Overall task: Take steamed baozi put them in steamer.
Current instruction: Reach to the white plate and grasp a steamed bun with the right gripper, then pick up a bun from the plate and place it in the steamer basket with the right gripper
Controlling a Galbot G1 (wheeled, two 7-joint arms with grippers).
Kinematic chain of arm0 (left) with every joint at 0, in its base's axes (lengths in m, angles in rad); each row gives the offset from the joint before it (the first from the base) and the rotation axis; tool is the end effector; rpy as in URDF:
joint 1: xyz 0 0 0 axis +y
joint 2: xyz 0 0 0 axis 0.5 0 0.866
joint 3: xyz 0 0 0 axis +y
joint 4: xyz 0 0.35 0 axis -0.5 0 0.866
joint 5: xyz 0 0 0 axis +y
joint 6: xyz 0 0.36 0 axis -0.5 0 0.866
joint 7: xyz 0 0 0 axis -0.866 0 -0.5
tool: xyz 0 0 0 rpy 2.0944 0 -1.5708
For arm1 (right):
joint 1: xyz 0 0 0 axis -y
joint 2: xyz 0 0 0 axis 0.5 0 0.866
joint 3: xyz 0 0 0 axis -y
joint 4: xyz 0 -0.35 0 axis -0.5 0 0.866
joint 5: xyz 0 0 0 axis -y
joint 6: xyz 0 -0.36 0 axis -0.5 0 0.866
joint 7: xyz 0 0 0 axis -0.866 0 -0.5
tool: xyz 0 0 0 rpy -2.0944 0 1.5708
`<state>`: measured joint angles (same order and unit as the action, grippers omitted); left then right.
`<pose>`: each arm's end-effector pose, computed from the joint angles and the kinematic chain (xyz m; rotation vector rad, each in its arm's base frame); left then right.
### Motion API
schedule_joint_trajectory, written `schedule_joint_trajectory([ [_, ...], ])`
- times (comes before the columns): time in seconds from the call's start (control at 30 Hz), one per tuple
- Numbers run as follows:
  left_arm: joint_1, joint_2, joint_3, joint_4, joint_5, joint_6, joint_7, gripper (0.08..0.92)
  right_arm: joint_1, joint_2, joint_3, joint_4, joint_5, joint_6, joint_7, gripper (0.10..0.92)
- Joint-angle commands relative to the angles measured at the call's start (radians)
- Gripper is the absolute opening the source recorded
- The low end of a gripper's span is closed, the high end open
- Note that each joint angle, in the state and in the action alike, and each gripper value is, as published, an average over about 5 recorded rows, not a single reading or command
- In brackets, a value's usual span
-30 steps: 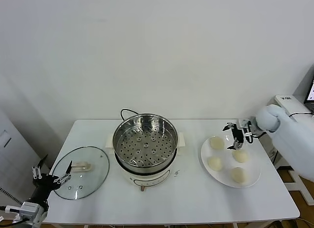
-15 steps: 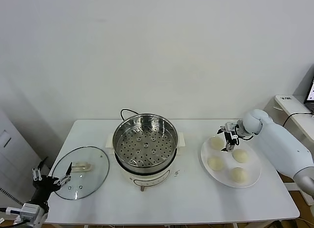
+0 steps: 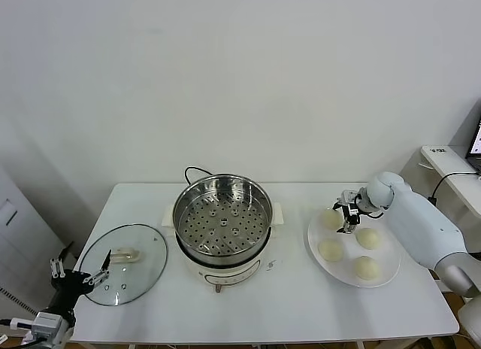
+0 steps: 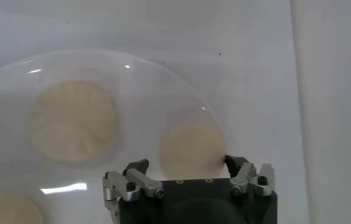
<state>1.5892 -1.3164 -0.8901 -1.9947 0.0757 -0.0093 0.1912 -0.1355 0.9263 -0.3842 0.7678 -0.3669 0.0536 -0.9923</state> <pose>0.1769 0.1646 -0.3001 0.0211 -2.9503 -0.6899 0.5727 -0.2083 -0.2490 1.1305 -1.6000 1.3919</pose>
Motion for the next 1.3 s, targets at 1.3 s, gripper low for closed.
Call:
schedule_joint_trajectory([
  [1.3,0.030,-0.050,-0.100,-0.081,-0.040,0.000,0.001,0.823,0.667,0.385,-0.700,0.362,0.308,0.427,-0.217,0.390],
])
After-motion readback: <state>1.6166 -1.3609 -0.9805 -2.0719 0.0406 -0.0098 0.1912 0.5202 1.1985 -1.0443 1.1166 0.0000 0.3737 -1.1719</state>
